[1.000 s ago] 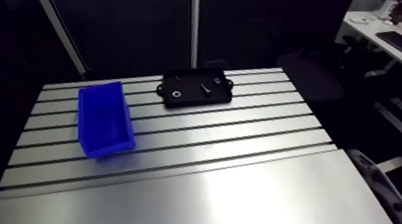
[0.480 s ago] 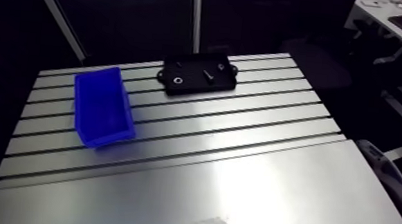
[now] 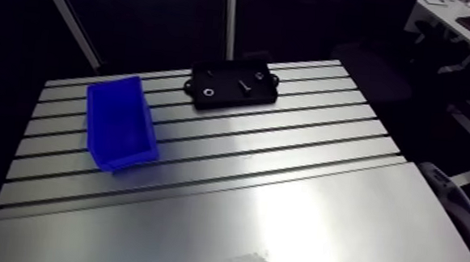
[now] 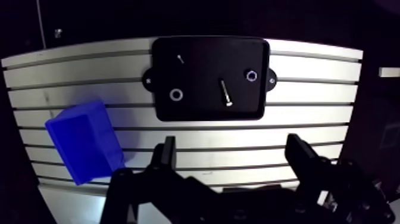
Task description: Pick up the M10 bolt from the tray and put it into the blue bin.
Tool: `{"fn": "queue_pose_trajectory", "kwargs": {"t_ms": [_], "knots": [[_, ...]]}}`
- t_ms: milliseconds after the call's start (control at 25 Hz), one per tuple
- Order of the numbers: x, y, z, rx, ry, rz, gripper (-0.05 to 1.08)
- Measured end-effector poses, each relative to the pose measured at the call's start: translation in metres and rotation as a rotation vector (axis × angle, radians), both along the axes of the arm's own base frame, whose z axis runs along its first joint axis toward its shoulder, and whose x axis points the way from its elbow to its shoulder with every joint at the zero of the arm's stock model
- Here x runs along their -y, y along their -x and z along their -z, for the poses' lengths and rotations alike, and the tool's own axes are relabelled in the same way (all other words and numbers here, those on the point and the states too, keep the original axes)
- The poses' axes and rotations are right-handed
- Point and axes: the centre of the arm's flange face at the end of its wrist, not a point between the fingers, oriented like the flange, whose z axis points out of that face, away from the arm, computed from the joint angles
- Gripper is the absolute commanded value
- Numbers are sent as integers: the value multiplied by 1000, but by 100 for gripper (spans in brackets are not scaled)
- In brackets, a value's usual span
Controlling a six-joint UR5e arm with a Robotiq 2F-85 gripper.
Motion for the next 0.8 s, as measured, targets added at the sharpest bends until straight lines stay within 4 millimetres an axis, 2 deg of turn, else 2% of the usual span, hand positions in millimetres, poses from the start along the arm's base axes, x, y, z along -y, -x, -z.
{"fn": "queue_pose_trajectory", "kwargs": {"t_ms": [320,680,720,800], "knots": [[0,-2,14,25,-2,-20,1],[-4,-3,49,66,15,-101,1],[-9,-3,63,86,25,-126,1],[-11,-2,72,85,24,-137,1]]}}
